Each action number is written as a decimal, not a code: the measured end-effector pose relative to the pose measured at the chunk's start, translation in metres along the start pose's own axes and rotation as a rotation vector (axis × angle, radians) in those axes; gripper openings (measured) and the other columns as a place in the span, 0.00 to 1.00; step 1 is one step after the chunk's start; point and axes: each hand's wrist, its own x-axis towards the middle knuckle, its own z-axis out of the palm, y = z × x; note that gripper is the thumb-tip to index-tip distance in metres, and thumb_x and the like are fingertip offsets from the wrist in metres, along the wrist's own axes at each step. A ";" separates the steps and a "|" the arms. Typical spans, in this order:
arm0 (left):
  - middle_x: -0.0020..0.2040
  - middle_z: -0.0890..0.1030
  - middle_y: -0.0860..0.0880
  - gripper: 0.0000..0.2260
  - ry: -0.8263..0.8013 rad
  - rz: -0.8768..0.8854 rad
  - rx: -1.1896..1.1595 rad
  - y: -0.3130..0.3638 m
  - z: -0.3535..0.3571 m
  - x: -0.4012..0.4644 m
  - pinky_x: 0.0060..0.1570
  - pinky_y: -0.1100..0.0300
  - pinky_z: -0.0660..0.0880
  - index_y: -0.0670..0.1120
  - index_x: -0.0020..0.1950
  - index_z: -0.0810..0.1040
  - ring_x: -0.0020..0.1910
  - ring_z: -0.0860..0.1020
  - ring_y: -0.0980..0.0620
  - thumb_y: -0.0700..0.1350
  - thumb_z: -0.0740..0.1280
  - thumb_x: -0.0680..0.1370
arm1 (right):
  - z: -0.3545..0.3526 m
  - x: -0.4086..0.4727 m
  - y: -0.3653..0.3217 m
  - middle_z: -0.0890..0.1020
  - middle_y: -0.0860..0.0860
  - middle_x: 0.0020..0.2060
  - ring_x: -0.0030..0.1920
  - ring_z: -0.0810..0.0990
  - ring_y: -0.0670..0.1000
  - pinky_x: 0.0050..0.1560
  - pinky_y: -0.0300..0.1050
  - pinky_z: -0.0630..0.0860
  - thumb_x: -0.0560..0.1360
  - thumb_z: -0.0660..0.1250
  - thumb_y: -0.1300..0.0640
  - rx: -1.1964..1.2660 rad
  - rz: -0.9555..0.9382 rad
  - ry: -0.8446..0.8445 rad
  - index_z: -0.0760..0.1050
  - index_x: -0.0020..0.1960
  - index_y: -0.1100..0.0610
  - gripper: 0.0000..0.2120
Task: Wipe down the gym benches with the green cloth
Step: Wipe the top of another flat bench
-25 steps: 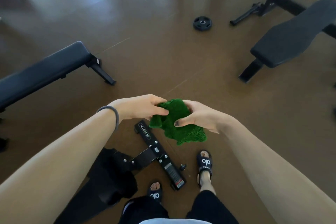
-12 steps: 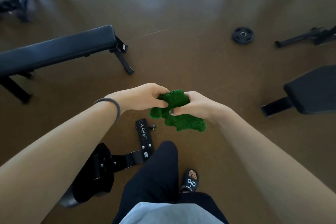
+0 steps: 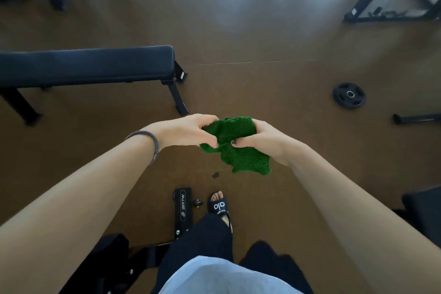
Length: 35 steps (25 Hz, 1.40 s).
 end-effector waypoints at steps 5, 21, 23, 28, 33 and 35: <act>0.55 0.83 0.56 0.09 0.135 -0.036 0.001 -0.009 -0.084 0.037 0.60 0.52 0.78 0.55 0.61 0.80 0.54 0.81 0.56 0.53 0.63 0.84 | -0.025 0.095 -0.062 0.88 0.48 0.53 0.52 0.87 0.49 0.54 0.47 0.83 0.76 0.75 0.60 -0.047 0.049 -0.104 0.81 0.63 0.50 0.16; 0.39 0.85 0.53 0.13 0.806 -0.402 -0.211 -0.102 -0.283 0.162 0.48 0.46 0.81 0.53 0.45 0.78 0.40 0.84 0.56 0.55 0.59 0.84 | -0.072 0.400 -0.189 0.87 0.53 0.57 0.58 0.85 0.55 0.63 0.58 0.79 0.79 0.71 0.59 0.097 0.229 -0.362 0.81 0.64 0.55 0.14; 0.37 0.85 0.54 0.14 0.920 -0.441 -0.265 -0.122 -0.314 0.175 0.49 0.49 0.81 0.51 0.44 0.78 0.36 0.84 0.57 0.55 0.59 0.84 | -0.069 0.436 -0.201 0.86 0.53 0.58 0.59 0.85 0.56 0.64 0.60 0.79 0.79 0.71 0.59 0.119 0.285 -0.386 0.80 0.65 0.55 0.15; 0.45 0.85 0.52 0.11 1.038 -0.472 -0.499 -0.212 -0.396 0.222 0.54 0.51 0.83 0.47 0.55 0.79 0.42 0.84 0.55 0.49 0.58 0.86 | -0.047 0.556 -0.222 0.85 0.55 0.59 0.58 0.85 0.57 0.58 0.57 0.81 0.79 0.72 0.60 0.303 0.337 -0.119 0.77 0.68 0.57 0.18; 0.72 0.73 0.53 0.26 0.958 -0.516 -0.568 -0.315 -0.431 0.297 0.59 0.61 0.76 0.58 0.81 0.56 0.66 0.76 0.52 0.49 0.61 0.85 | -0.011 0.699 -0.229 0.84 0.48 0.58 0.55 0.83 0.50 0.62 0.54 0.80 0.82 0.68 0.55 0.090 0.093 0.222 0.76 0.65 0.49 0.12; 0.79 0.66 0.51 0.28 0.945 -0.533 -0.536 -0.353 -0.434 0.334 0.68 0.49 0.72 0.60 0.82 0.52 0.75 0.69 0.46 0.51 0.61 0.85 | 0.000 0.751 -0.218 0.82 0.46 0.62 0.62 0.80 0.48 0.67 0.48 0.76 0.83 0.65 0.55 -0.090 -0.082 0.259 0.74 0.72 0.47 0.17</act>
